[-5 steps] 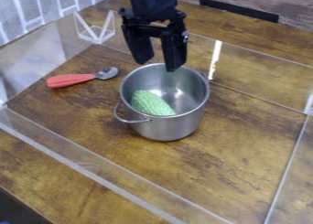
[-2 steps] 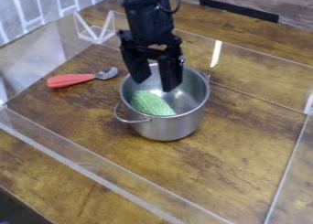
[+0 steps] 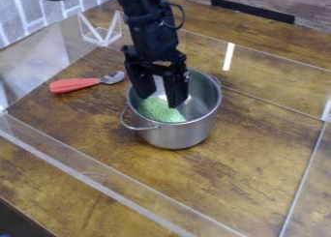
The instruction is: Remove the green object from the silver pot and put it on the table
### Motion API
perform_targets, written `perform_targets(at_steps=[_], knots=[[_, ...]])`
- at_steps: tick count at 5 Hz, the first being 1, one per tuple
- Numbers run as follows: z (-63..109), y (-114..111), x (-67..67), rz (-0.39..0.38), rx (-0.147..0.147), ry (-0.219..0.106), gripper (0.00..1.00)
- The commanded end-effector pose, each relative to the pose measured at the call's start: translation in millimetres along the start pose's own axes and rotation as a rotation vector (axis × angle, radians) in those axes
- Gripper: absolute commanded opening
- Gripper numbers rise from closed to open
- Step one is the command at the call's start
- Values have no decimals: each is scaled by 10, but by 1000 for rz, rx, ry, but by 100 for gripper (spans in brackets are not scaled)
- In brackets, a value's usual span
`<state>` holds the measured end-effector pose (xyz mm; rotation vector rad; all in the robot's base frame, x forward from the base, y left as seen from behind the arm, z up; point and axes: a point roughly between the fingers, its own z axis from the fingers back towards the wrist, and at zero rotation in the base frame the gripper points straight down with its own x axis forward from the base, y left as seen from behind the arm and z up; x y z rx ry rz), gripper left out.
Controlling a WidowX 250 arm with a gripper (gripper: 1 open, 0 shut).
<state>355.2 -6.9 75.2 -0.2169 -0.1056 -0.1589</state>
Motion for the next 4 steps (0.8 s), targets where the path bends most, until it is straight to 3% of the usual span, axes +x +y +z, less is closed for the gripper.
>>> perform_targets(at_steps=[1, 2, 4], knots=[[56, 60, 45, 9, 2, -48, 100], [-3, 79, 57, 5, -7, -67, 100], [-123, 106, 95, -1, -21, -70, 100]])
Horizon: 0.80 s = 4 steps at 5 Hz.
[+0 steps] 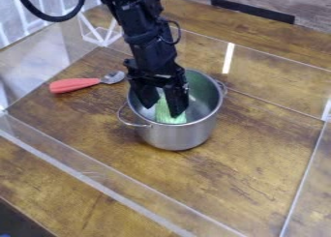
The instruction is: Remove the green object from the silver pot and put it on the table
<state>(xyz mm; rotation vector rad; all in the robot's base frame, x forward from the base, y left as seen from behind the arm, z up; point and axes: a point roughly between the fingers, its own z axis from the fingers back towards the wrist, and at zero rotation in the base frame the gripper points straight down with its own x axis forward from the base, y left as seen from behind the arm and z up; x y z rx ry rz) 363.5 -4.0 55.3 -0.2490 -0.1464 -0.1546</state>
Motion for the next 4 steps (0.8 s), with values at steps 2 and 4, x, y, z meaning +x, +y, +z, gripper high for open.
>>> perform_targets(at_steps=[2, 4], knots=[[-28, 79, 102, 2, -6, -25, 100], [-79, 135, 163, 25, -36, -23, 100]])
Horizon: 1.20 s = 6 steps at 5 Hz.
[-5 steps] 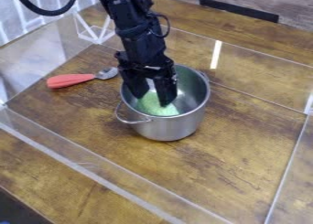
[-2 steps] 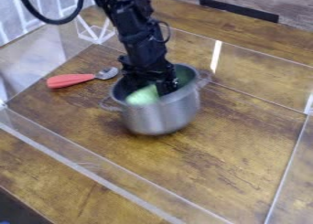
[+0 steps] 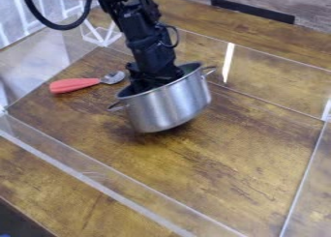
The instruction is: Remove the green object from the silver pot and put it on the table
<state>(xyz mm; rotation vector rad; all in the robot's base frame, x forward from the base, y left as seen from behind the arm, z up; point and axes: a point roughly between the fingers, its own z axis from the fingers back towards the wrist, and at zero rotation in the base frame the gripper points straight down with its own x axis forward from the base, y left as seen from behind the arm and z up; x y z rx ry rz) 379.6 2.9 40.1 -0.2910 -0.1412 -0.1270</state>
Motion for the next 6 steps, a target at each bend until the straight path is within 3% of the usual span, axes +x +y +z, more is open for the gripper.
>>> perform_targets(at_steps=[1, 6], knots=[[61, 34, 72, 9, -11, -18, 100], [-28, 44, 92, 121, -113, 1, 100]])
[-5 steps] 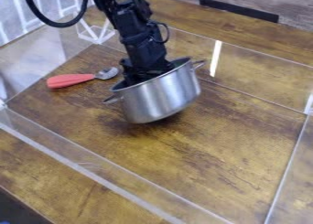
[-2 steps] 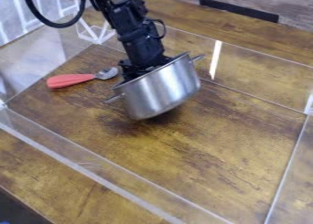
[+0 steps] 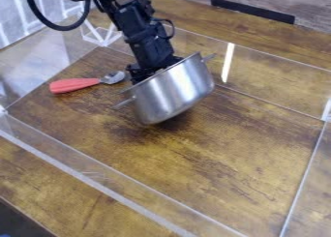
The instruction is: Remove the green object from the silver pot and put it on the table
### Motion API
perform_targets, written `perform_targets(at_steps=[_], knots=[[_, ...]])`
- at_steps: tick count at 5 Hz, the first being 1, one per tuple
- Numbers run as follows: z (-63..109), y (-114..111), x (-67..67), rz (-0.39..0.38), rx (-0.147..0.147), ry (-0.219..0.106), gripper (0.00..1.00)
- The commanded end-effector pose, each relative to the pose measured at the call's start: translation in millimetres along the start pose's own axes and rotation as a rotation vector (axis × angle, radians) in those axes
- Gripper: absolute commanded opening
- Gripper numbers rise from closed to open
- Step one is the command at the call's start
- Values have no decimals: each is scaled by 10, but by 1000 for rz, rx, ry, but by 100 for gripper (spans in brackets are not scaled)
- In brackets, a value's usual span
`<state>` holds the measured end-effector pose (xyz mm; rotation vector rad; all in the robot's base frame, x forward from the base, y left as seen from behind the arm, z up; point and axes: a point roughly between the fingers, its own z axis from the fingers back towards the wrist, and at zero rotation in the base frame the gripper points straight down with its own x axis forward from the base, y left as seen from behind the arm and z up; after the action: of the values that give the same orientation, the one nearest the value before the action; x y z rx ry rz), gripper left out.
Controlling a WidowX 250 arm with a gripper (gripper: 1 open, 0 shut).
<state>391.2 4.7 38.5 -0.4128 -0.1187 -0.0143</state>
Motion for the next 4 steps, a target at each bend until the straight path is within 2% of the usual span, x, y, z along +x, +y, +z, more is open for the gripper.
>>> perform_targets(at_steps=[1, 2, 3, 4], knots=[[-41, 5, -35, 29, -18, 14, 100], [-85, 4, -61, 59, -36, 27, 100], [-130, 3, -90, 91, -52, 41, 0], [-167, -18, -87, 124, -51, 77, 100]])
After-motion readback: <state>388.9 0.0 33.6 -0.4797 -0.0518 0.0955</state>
